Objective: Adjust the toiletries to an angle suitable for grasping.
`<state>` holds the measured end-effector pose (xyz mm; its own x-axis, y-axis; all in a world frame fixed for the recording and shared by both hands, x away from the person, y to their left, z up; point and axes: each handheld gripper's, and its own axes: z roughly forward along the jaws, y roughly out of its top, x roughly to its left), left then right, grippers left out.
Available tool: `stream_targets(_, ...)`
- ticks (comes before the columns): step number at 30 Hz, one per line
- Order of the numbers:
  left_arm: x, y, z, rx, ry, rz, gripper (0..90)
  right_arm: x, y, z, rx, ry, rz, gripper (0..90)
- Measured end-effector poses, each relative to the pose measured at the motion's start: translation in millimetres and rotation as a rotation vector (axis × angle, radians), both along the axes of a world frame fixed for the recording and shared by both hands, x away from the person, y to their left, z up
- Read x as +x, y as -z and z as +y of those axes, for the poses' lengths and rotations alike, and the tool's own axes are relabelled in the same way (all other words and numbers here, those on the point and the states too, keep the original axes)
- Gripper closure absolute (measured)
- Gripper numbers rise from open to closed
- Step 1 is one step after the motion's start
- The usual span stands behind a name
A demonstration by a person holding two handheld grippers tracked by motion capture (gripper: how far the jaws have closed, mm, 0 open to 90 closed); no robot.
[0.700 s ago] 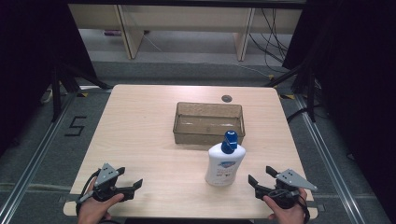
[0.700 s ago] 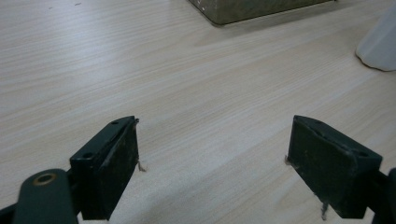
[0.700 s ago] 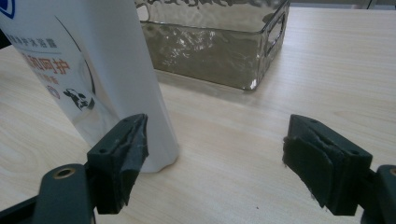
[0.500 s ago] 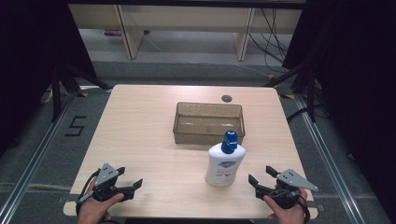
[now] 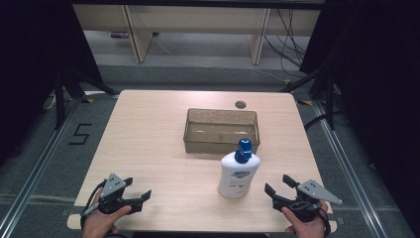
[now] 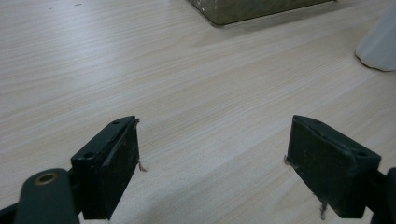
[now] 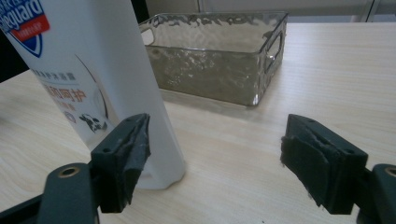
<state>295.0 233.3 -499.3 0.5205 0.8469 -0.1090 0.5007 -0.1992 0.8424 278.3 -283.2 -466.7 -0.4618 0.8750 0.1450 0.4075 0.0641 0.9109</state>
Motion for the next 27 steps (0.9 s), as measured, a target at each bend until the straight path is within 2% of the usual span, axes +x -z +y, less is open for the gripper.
stream_targets(2, 0.0, -0.4, 0.8, 0.011, 0.005, 0.002, 16.3, 0.2, -0.7, 0.6, -0.01, 0.005, -0.015, 23.0)
stream_targets(3, 0.0, -0.3, 0.6, 0.008, 0.003, 0.001, 16.3, -0.8, -2.1, 2.9, 0.015, 0.002, -0.008, 22.2)
stream_targets(4, -0.1, -0.4, 0.6, 0.007, 0.003, 0.001, 16.3, -1.6, -5.4, 4.2, 0.01, -0.004, -0.018, 18.7)
stream_targets(5, -0.3, -0.5, 0.5, 0.004, 0.001, 0.001, 16.3, -3.1, -6.7, 5.9, 0.028, 0.014, -0.024, 17.2)
stream_targets(6, -0.3, -0.5, 0.6, 0.004, 0.001, 0.001, 16.3, -2.9, -8.5, 5.0, 0.011, 0.005, -0.035, 16.6)
stream_targets(7, -0.3, -0.5, 0.6, 0.004, 0.0, 0.001, 16.3, -4.6, -9.9, 6.9, 0.032, 0.014, -0.027, 16.6)
stream_targets(11, -0.3, -0.4, 0.5, 0.006, 0.003, 0.0, 16.6, -4.2, -13.4, 5.1, -0.003, -0.011, -0.061, 15.7)
stream_targets(13, 0.4, 0.0, 0.3, -0.009, -0.004, 0.001, 16.6, -7.2, -15.8, 12.5, 0.052, -0.016, -0.041, 15.6)
stream_targets(14, 0.2, -0.2, 0.6, -0.004, -0.007, 0.0, 16.6, -6.9, -18.4, 11.1, 0.006, -0.029, -0.058, 15.7)
stream_targets(15, 0.2, -0.2, 0.6, -0.004, -0.007, 0.0, 16.6, -6.9, -18.4, 11.1, 0.006, -0.029, -0.058, 15.7)
stream_targets(18, 0.2, -0.4, 1.2, -0.013, -0.001, -0.006, 16.6, -9.0, -24.1, 16.5, 0.033, -0.045, -0.074, 15.6)
stream_targets(20, 0.0, -0.1, 0.3, -0.02, -0.001, -0.006, 16.7, -11.4, -28.9, 18.3, 0.029, -0.048, -0.067, 15.6)
stream_targets(21, 0.0, 0.1, 0.2, -0.016, 0.001, -0.004, 16.7, -12.3, -29.7, 21.8, 0.062, -0.05, -0.07, 15.6)
stream_targets(22, 0.0, 0.1, 0.1, -0.014, 0.001, -0.004, 16.7, -12.2, -32.7, 20.5, 0.024, -0.064, -0.088, 15.6)
stream_targets(23, -0.6, -0.5, -0.1, -0.007, -0.004, 0.0, 16.7, -13.7, -34.0, 23.3, 0.055, -0.062, -0.076, 15.6)
stream_targets(24, -0.6, -0.5, -0.1, -0.008, -0.004, -0.001, 16.7, -13.6, -36.3, 22.3, 0.027, -0.066, -0.086, 15.6)
stream_targets(25, -0.6, -0.5, -0.1, -0.008, -0.004, -0.001, 16.7, -12.0, -36.4, 22.7, 0.023, -0.073, -0.117, 15.6)
stream_targets(26, -0.2, 0.0, -0.2, -0.015, -0.003, -0.004, 16.7, -13.9, -38.3, 23.2, 0.025, -0.071, -0.094, 15.6)
stream_targets(27, -0.2, 0.0, -0.2, -0.015, -0.003, -0.004, 16.7, -13.9, -38.3, 23.2, 0.025, -0.071, -0.094, 15.6)
